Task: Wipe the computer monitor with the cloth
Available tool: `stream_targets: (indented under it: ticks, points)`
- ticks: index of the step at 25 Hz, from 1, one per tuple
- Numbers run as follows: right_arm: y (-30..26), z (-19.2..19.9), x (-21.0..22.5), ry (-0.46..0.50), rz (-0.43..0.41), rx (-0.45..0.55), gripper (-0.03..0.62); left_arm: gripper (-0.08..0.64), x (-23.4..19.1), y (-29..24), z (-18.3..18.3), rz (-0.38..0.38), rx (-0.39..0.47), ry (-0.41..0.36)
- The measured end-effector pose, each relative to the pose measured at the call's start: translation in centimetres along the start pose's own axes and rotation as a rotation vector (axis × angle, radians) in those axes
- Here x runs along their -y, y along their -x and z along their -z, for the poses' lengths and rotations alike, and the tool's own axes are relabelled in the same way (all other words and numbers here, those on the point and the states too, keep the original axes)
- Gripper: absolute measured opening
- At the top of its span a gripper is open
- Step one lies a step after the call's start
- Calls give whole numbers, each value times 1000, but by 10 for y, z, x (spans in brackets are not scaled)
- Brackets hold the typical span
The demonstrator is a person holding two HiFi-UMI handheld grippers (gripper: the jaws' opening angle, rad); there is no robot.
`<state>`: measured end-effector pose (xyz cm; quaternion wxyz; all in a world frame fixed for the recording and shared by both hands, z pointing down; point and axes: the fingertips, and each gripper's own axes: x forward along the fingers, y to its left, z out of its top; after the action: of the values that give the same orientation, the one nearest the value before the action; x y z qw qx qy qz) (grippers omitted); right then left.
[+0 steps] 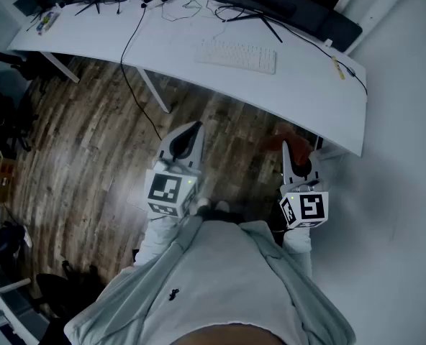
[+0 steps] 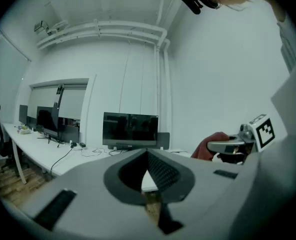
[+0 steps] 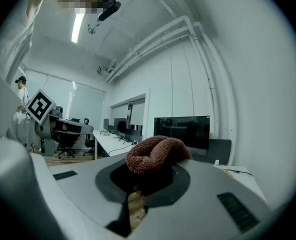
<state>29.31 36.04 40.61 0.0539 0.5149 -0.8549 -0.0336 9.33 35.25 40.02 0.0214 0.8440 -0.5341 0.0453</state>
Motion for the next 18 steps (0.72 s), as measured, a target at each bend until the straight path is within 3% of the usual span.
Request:
stream_targets:
  ticks: [18]
  points:
    - [12,17,18,-57,8,5,35,20,13,-7,3,-18,-4,-16]
